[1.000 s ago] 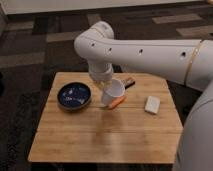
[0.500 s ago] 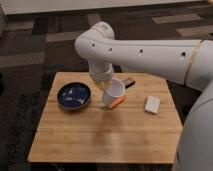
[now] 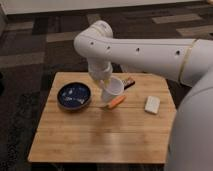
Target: Place the ceramic cup in the ceramic bowl
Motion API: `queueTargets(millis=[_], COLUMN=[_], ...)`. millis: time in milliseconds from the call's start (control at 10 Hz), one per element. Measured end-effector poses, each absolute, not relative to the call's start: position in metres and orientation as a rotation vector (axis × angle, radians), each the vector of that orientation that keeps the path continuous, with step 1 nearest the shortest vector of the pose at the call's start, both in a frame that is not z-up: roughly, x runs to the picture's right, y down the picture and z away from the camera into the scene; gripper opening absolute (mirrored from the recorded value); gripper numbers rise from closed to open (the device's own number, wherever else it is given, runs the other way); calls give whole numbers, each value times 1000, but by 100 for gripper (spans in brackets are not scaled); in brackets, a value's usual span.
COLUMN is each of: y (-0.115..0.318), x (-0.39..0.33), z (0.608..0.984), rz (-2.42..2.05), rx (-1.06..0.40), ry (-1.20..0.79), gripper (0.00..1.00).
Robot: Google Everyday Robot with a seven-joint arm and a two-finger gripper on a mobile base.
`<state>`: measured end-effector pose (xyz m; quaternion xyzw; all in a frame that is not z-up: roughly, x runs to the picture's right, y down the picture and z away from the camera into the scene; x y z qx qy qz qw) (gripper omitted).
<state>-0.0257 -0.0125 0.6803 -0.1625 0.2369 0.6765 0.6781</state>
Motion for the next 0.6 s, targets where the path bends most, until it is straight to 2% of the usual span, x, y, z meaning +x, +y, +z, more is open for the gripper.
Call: queueTargets(millis=[600], y=[-28], x=[-69], z=[712], rz=[1361], rx=[-371], ry=[554], gripper=[0])
